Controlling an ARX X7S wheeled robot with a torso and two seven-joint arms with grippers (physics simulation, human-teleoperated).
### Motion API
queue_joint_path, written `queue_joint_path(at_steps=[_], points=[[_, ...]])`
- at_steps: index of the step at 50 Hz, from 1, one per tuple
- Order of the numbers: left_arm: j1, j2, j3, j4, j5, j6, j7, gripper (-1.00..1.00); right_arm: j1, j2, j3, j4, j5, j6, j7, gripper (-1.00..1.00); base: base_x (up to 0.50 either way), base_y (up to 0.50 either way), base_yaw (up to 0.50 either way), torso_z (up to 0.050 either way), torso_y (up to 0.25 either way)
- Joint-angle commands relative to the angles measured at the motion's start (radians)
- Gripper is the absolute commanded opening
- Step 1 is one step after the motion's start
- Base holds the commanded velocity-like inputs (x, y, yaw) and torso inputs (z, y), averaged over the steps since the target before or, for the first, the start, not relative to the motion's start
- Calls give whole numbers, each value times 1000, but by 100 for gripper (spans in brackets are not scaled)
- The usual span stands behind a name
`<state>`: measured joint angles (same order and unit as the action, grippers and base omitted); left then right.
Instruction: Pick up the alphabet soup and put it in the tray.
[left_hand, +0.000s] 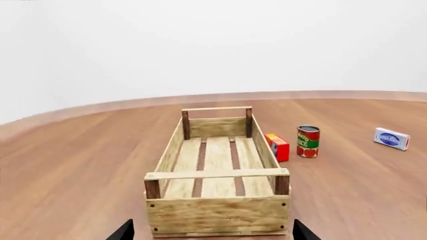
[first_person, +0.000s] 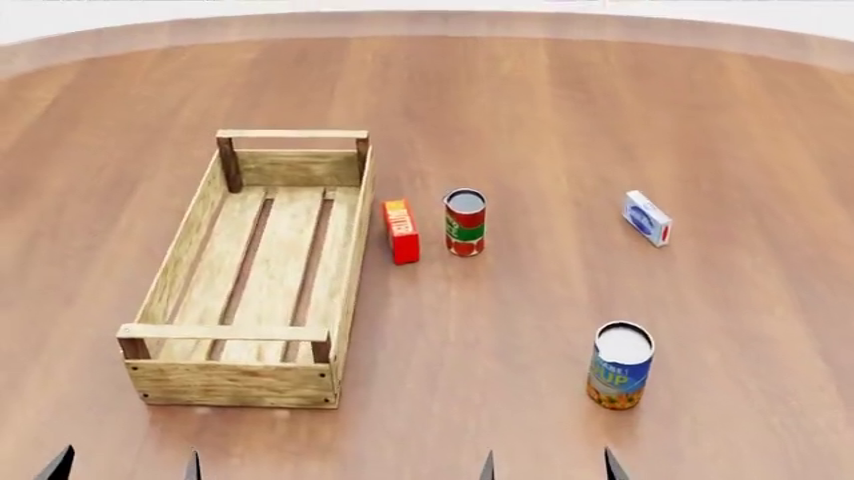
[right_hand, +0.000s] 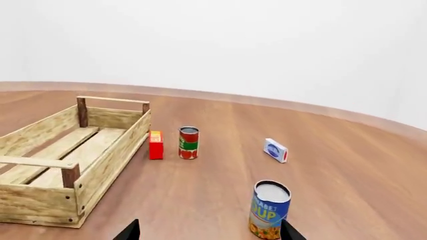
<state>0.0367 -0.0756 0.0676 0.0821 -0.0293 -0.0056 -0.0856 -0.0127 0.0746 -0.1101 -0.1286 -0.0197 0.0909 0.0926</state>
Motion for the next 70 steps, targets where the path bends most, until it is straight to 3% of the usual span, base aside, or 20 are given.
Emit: queue_joint_path(at_steps=[1, 37, 64, 70], points=[[4, -23, 8, 20, -14, -10, -18, 100, 24, 17, -26, 13, 7, 14, 9, 100, 402, 387, 0, 0, 0], [7, -60, 44, 28, -44, -12, -57, 100, 36, 49, -62, 22, 54, 14, 45, 100, 445, 357, 0, 0, 0], [6, -79, 66, 29, -62, -9, -77, 100, 44, 68, -78, 28, 85, 19, 64, 100, 422, -52, 0, 0, 1], [6, -83, 69, 17, -66, 0, -79, 100, 53, 80, -38, -72, 230, 150, 15, 100, 0, 0, 0, 0, 0]])
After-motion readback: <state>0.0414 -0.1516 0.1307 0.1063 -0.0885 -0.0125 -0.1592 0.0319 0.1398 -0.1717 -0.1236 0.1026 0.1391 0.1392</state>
